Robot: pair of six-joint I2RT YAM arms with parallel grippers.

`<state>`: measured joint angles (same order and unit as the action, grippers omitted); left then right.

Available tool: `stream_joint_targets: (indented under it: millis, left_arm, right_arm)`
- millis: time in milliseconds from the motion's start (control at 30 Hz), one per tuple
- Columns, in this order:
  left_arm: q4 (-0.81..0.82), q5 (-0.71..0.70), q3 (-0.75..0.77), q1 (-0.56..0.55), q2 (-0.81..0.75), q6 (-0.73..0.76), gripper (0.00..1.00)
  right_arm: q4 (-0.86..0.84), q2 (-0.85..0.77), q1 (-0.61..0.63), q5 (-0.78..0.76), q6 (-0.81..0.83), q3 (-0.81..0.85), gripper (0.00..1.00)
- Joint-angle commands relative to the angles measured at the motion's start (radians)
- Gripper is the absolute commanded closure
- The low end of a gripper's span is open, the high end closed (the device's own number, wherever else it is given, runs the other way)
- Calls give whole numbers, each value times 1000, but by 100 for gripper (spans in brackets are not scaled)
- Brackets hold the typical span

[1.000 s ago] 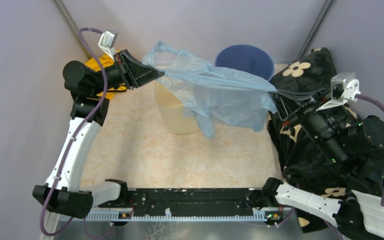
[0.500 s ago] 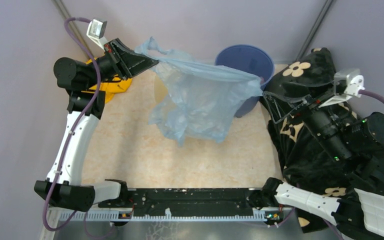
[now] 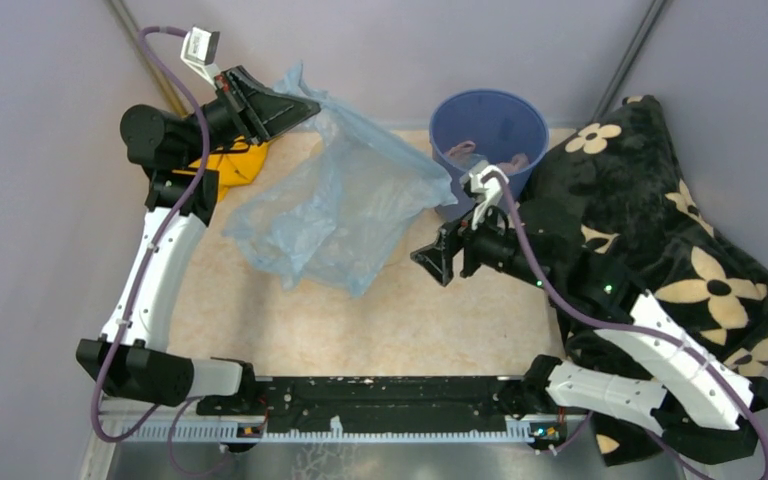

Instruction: Put the trash bags into the trash bin

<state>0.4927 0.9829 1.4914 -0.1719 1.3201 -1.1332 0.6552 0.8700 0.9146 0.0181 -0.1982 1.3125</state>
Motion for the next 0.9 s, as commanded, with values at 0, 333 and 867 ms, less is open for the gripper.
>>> stream_joint_targets:
  millis: [0,333,867]
  left_arm:
    - [89,-30,18,5,10,-44,100]
    - [127,-49,-25,5,3,-68,100]
    - [121,-39,-53,7,-14,-59,100]
  right_arm:
    - [-180,-56,4,-13,-168,-121,22]
    - [-428,-53,4,-125,-388,-339,18]
    - [-867,21,-49,-147,-528,-603,17]
